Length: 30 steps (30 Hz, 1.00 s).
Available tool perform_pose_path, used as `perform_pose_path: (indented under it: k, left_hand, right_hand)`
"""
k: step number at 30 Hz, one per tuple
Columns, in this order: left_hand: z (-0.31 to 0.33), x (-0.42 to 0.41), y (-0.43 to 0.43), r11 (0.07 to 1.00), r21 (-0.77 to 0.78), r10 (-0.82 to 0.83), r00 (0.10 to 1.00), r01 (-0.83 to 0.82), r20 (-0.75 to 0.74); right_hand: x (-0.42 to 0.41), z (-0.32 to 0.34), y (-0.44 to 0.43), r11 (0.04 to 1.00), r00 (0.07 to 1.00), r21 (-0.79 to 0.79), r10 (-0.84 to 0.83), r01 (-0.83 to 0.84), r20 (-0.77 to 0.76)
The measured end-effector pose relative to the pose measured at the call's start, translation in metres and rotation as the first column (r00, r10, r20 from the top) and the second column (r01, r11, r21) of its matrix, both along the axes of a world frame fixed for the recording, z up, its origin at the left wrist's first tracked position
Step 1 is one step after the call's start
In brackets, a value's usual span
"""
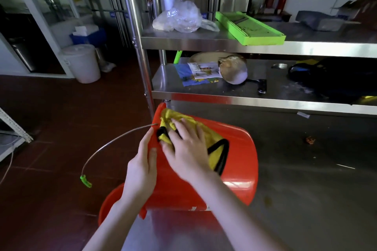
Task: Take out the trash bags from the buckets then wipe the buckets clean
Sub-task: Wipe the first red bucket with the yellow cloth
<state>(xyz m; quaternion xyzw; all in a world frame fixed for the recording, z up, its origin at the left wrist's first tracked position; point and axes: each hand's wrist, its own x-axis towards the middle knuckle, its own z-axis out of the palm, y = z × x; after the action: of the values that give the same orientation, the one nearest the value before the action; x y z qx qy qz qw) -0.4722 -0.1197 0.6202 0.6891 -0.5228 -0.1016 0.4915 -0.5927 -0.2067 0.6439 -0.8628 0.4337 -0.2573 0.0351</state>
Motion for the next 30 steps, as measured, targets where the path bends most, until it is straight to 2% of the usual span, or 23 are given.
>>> perform_pose_path:
  k: [3, 4, 6, 9, 11, 12, 14, 17, 19, 21, 22, 23, 24, 25, 26, 28, 30]
  left_hand:
    - [-0.004, 0.003, 0.005, 0.999, 0.035, 0.011, 0.999, -0.010, -0.033]
    - [-0.005, 0.003, 0.006, 0.999, 0.035, 0.015, 1.000, -0.014, -0.027]
    - [-0.004, 0.001, 0.007, 1.000, 0.023, 0.015, 1.000, -0.015, -0.020]
    - [-0.002, -0.003, 0.012, 1.000, -0.014, -0.006, 1.000, 0.005, -0.025]
    - [-0.003, -0.004, 0.016, 0.999, -0.035, -0.012, 1.000, 0.011, -0.015]
    - [-0.006, -0.004, 0.019, 0.999, -0.047, -0.013, 1.000, 0.012, -0.008]
    - [-0.012, -0.006, 0.022, 0.998, -0.065, 0.000, 1.000, 0.000, 0.004]
    - [-0.019, -0.004, 0.030, 0.999, -0.044, 0.032, 0.998, -0.030, 0.048]
    - [-0.017, 0.005, 0.034, 0.999, 0.028, 0.045, 0.997, -0.047, 0.062]
    - [-0.009, 0.020, 0.035, 0.988, 0.146, 0.039, 0.994, -0.054, 0.104]
    - [-0.003, 0.026, 0.035, 0.971, 0.205, 0.070, 0.966, -0.123, 0.247]
    - [0.004, 0.029, 0.035, 0.957, 0.195, 0.111, 0.894, -0.214, 0.435]
    - [0.014, 0.029, 0.037, 0.948, 0.156, 0.143, 0.809, -0.278, 0.571]
    - [0.025, 0.028, 0.038, 0.947, 0.085, 0.189, 0.749, -0.311, 0.635]
    - [0.034, 0.028, 0.037, 0.946, 0.000, 0.247, 0.718, -0.325, 0.651]
    - [0.050, 0.028, 0.026, 0.935, -0.084, 0.323, 0.729, -0.344, 0.604]
    - [0.061, 0.031, -0.001, 0.930, 0.028, 0.310, 0.820, -0.368, 0.481]
  right_hand:
    - [-0.006, -0.004, 0.002, 0.998, 0.998, -0.021, 0.061, -0.061, -0.008]
    - [-0.017, -0.007, -0.003, 0.999, 0.999, -0.022, 0.039, -0.039, -0.016]
    - [-0.049, -0.009, -0.020, 0.994, 0.994, -0.004, -0.106, 0.106, -0.040]
    - [-0.103, -0.012, -0.053, 0.897, 0.925, 0.225, -0.367, 0.380, -0.099]
    - [-0.124, -0.009, -0.070, 0.807, 0.900, 0.405, -0.419, 0.430, -0.121]
    - [-0.123, -0.008, -0.075, 0.788, 0.899, 0.438, -0.413, 0.432, -0.144]
    - [-0.099, -0.002, -0.077, 0.844, 0.920, 0.365, -0.357, 0.393, -0.166]
    - [-0.031, 0.009, -0.056, 0.949, 0.984, 0.270, -0.140, 0.165, -0.111]
    - [0.009, 0.010, -0.029, 0.987, 0.997, 0.159, -0.013, 0.026, -0.078]
    - [0.029, 0.007, -0.005, 0.998, 0.998, 0.061, 0.023, -0.019, -0.064]
    - [0.032, 0.004, 0.003, 0.999, 0.998, 0.031, 0.020, -0.018, -0.057]
    - [0.032, 0.000, 0.009, 1.000, 0.999, 0.009, 0.011, -0.011, -0.047]
    - [0.031, -0.003, 0.012, 1.000, 0.999, -0.013, 0.002, -0.003, -0.037]
    - [0.030, -0.005, 0.014, 1.000, 0.999, -0.028, -0.002, 0.001, -0.032]
    - [0.030, -0.006, 0.015, 1.000, 0.999, -0.030, -0.001, 0.000, -0.038]
    - [0.029, -0.009, 0.021, 1.000, 0.999, -0.020, 0.009, -0.010, -0.048]
    - [0.026, -0.015, 0.032, 0.999, 0.999, -0.034, 0.034, -0.035, -0.033]
